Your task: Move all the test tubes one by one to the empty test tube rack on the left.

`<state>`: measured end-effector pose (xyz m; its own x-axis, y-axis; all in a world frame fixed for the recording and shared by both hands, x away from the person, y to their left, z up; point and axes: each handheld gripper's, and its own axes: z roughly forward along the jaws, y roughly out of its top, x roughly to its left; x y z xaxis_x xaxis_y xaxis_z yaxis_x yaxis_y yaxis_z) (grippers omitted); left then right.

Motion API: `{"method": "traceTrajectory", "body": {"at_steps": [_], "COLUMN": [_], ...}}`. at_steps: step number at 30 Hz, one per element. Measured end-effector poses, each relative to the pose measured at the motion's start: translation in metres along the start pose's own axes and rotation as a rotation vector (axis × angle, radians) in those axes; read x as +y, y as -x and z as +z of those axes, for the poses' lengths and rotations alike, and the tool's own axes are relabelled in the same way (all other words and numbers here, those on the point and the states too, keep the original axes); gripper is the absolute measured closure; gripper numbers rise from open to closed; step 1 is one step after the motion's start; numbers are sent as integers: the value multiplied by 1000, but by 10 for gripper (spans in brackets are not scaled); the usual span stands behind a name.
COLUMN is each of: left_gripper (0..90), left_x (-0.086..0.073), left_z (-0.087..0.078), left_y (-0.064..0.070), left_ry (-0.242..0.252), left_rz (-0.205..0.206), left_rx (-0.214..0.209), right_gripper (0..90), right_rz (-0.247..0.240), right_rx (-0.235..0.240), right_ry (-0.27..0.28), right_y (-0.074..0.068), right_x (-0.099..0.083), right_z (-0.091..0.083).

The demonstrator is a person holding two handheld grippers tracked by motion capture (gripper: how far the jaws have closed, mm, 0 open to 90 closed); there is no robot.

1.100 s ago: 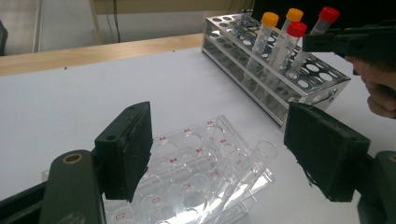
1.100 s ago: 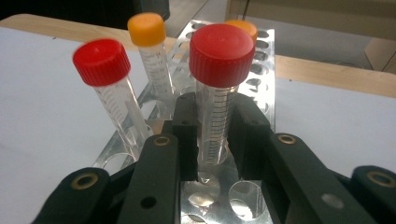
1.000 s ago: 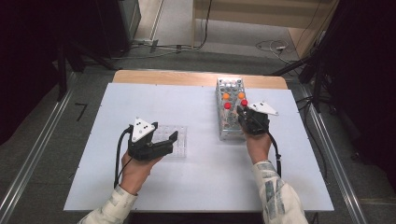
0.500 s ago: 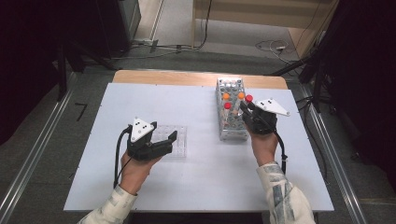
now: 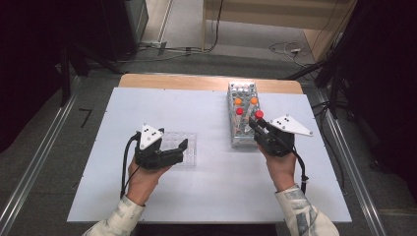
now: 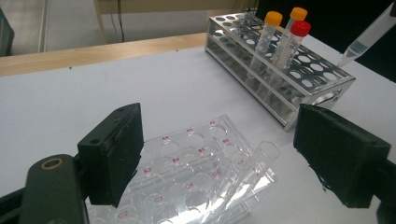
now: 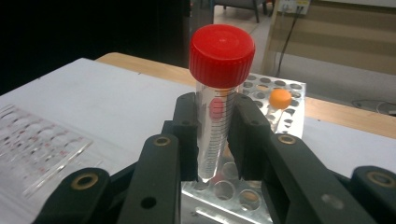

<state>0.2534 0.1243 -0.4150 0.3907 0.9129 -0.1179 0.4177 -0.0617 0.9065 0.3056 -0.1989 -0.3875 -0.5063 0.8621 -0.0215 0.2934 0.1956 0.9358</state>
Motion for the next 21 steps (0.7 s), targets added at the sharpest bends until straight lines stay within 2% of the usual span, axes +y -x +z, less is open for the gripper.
{"method": "traceTrajectory", "body": {"at_steps": [10, 16, 21], "left_gripper": [163, 163, 164], "left_x": [0, 1, 1], "left_z": [-1, -2, -4], "left_y": [2, 5, 12], "left_ry": [2, 11, 10], "left_rz": [5, 0, 24], "left_rx": [-6, -23, -33], "right_gripper": [713, 713, 713], "right_rz": [-53, -64, -82], "right_rx": [85, 128, 149], "right_ry": [-47, -71, -94], "right_y": [-27, -39, -44], "right_x": [-16, -22, -31], "right_z": [1, 5, 8]}}
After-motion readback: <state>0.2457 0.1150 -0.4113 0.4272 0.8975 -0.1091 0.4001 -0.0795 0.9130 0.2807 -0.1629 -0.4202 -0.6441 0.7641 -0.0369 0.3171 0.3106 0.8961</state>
